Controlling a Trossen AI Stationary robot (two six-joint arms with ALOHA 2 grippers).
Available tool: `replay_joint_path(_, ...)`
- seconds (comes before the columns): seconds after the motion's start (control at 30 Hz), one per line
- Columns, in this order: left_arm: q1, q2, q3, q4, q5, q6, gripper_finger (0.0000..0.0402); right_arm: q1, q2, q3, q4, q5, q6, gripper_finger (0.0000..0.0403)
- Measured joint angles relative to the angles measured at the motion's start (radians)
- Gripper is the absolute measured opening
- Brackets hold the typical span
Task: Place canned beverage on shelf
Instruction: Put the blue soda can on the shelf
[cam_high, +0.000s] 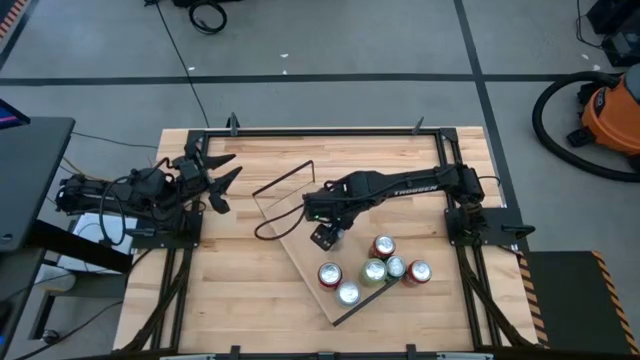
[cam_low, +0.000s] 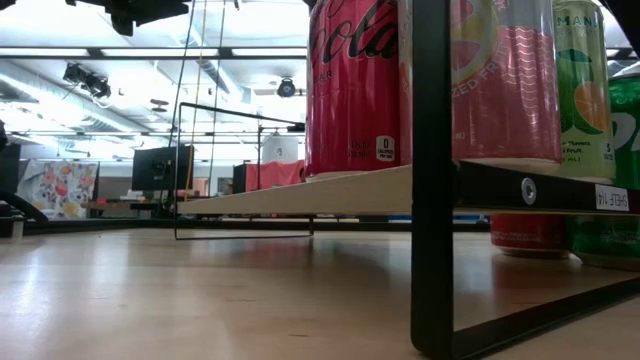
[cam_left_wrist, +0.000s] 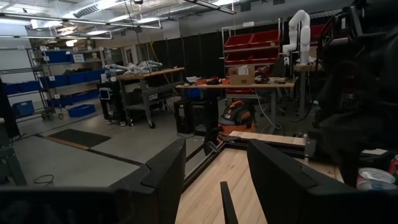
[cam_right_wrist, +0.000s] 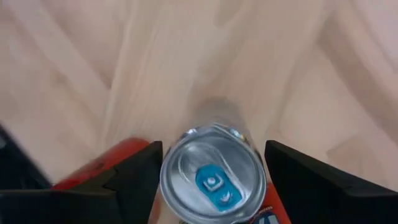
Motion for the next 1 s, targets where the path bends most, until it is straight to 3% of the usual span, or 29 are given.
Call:
replay_joint_path(0.13, 0.0, 0.0, 0.0, 0.0, 0.0, 0.0, 0.0183, 0.013, 0.0, 0.0, 0.013, 0.081, 0.044, 0.0283)
replay_joint_path(0.7, 0.0, 0.0, 0.0, 0.0, 0.0, 0.0, 0.0183, -0.001, -0.054, 0.0, 0.084, 0.088, -0.051, 0.0284)
replay_joint_path(0.87, 0.0, 0.0, 0.0, 0.0, 0.0, 0.0, 0.0183, -0.019, -0.095, 0.0, -0.04, 0.099, -0.144, 0.0284)
replay_joint_path(1.0, 0.0, 0.0, 0.0, -0.001, 0.0, 0.0, 0.0183, -0.023, -0.127, 0.0, -0.121, 0.198, -0.264, 0.0284)
